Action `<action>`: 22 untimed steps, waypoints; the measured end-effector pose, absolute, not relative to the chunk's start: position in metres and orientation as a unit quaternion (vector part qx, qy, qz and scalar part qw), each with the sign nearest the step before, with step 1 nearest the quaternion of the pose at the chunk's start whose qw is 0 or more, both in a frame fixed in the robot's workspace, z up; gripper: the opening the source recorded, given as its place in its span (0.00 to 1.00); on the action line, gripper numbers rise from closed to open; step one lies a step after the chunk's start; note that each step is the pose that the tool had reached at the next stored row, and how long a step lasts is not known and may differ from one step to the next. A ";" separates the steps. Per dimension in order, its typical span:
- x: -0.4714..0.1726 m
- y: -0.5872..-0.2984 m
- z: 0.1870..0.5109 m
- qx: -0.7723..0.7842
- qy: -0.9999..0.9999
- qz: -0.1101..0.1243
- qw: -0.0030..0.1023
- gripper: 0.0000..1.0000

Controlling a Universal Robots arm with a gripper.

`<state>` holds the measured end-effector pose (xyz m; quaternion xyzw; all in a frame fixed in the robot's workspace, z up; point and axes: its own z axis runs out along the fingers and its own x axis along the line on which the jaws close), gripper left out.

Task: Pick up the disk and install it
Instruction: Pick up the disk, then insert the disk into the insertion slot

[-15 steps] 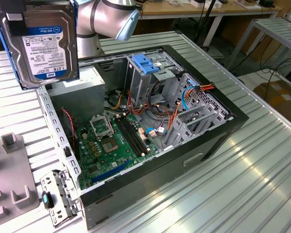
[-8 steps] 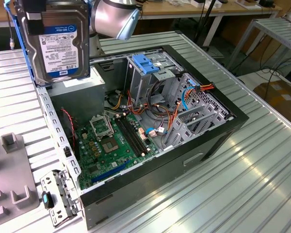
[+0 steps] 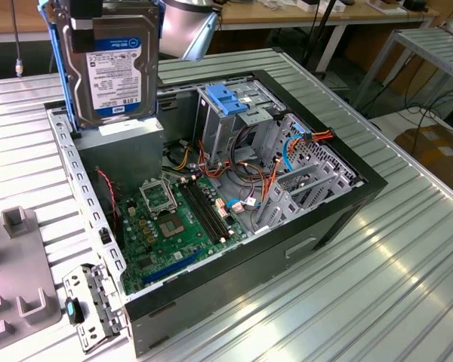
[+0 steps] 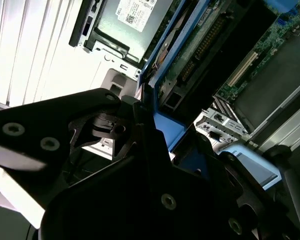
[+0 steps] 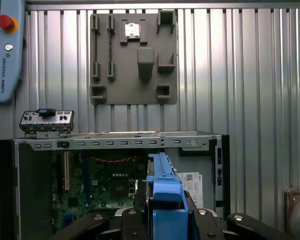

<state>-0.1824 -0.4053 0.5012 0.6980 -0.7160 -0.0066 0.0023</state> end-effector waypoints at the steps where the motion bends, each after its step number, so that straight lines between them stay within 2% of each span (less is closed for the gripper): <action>1: -0.180 -0.405 0.501 0.698 -0.716 -0.007 0.002 0.37; 22: -0.138 -0.406 0.500 0.698 -0.716 -0.007 0.002 0.37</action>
